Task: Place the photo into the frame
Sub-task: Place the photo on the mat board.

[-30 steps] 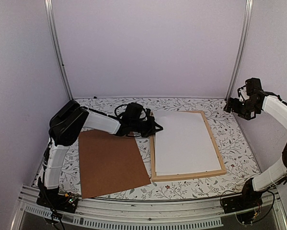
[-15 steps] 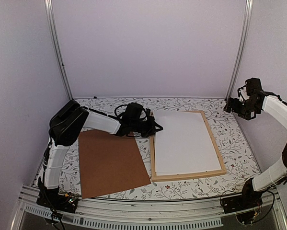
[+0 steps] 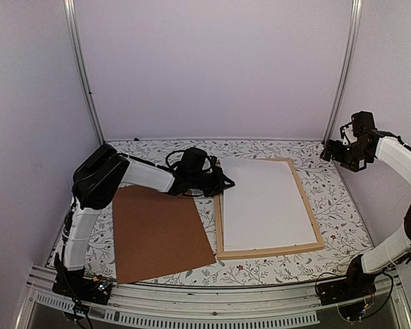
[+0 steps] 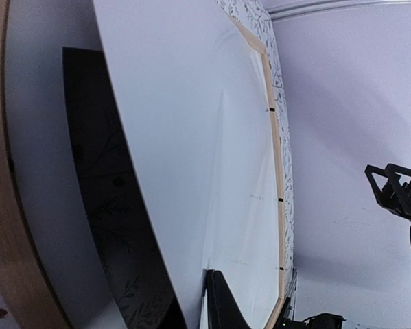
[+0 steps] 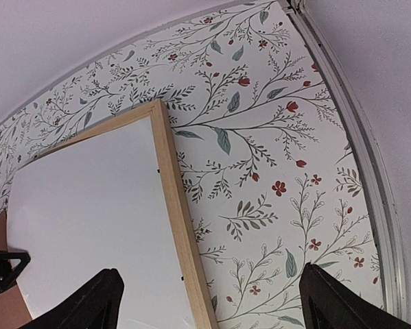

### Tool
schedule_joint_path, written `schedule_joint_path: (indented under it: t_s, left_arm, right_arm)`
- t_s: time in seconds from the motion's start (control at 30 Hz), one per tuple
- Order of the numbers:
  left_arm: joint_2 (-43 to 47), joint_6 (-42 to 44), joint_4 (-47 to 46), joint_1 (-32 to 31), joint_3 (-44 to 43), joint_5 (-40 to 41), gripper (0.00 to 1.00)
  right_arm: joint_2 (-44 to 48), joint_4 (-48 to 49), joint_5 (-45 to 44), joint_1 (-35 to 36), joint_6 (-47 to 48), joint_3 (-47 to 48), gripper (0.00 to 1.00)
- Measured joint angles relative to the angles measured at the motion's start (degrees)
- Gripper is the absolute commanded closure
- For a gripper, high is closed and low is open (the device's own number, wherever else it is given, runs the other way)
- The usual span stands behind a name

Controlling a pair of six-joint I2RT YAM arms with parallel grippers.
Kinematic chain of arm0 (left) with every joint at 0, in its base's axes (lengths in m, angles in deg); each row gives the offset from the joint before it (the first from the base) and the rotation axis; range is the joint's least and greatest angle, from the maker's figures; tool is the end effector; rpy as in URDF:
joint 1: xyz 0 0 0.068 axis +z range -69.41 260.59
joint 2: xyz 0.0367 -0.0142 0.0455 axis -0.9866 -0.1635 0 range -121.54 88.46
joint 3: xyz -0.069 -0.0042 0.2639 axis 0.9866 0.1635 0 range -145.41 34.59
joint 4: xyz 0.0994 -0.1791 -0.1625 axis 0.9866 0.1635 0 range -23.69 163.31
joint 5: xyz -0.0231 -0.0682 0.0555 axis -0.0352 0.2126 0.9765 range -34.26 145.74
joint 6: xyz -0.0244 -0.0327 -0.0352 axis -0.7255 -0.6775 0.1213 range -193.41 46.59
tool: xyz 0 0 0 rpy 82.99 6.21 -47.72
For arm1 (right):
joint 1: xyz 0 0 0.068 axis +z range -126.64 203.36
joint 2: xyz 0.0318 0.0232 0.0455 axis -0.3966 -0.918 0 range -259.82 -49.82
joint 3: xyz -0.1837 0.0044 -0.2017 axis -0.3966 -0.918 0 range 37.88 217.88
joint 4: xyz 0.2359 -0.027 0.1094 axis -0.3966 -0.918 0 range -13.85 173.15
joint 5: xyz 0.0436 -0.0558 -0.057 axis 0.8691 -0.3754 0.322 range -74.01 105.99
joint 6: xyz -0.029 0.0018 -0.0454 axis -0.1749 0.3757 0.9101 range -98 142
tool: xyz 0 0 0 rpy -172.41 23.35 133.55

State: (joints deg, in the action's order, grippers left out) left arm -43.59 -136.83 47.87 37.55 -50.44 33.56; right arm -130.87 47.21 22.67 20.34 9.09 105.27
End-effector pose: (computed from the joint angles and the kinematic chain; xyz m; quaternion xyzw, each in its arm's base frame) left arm 0.3574 -0.3522 0.1201 -0.0526 0.8478 -0.5004 0.1675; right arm 0.3018 -0.0119 0.2915 0.1099 0.9307 0.0841 0.3387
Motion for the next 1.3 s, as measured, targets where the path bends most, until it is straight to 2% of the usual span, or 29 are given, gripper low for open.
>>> schedule_joint_path:
  t_s: [0.2,0.47,0.8,1.0,1.3]
  left_arm:
    - [0.0,0.28,0.39,-0.07,-0.33,0.35,0.81]
    - [0.0,1.38,1.92,-0.28,-0.42,0.87,0.62]
    - [0.0,3.67,4.81,-0.39,-0.52,1.9,0.47]
    - [0.44,5.16,6.19,-0.7,-0.98,2.82,0.43]
    - [1.29,6.47,8.28,-0.98,-0.98,4.33,0.42]
  right_arm:
    - [0.0,0.0,0.33,0.0,0.0,0.0,0.07]
    - [0.0,0.0,0.9,0.0,0.02,0.0,0.07]
    - [-0.02,0.52,1.22,0.0,0.0,-0.94,0.07]
    - [-0.07,1.11,1.49,0.0,-0.02,-1.38,0.07]
    - [-0.07,1.55,1.88,0.0,-0.11,-2.03,0.07]
